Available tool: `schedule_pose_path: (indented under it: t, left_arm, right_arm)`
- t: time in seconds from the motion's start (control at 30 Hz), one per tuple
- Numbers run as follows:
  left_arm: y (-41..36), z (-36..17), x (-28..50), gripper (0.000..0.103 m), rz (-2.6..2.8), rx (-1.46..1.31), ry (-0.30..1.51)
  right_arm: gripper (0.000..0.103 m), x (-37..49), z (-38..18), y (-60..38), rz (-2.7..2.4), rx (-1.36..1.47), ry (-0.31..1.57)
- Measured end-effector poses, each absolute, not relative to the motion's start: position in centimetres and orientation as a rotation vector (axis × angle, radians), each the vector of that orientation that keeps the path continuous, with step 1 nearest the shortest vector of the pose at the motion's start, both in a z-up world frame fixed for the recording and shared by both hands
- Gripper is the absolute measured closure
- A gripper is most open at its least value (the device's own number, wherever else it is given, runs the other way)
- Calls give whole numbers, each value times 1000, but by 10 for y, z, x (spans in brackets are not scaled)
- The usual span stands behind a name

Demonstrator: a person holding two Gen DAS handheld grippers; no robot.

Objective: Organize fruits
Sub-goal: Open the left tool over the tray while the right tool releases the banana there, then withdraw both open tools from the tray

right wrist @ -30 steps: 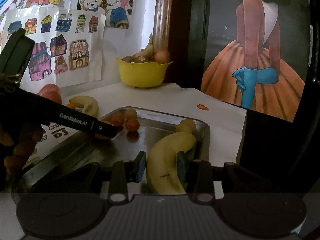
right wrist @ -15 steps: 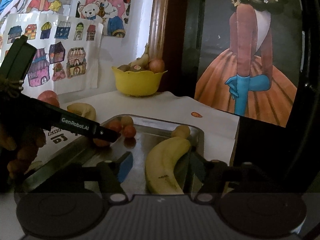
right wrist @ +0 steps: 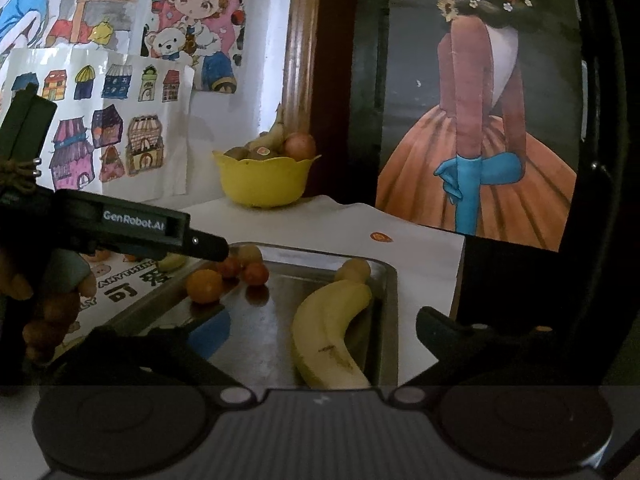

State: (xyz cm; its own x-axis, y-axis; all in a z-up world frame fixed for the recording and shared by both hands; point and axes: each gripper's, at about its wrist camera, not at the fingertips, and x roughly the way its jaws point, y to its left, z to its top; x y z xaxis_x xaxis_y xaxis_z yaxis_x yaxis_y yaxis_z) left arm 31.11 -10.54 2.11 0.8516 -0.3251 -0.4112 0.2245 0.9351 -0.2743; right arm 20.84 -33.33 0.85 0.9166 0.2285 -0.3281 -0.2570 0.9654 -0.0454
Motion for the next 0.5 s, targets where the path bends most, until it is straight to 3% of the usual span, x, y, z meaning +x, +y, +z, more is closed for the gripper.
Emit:
schedule_pose_path:
  t: [0.5]
  left_arm:
    - [-89, 35, 283, 1, -311, -281, 327]
  right_arm:
    - [0, 162, 20, -328, 175, -49, 310]
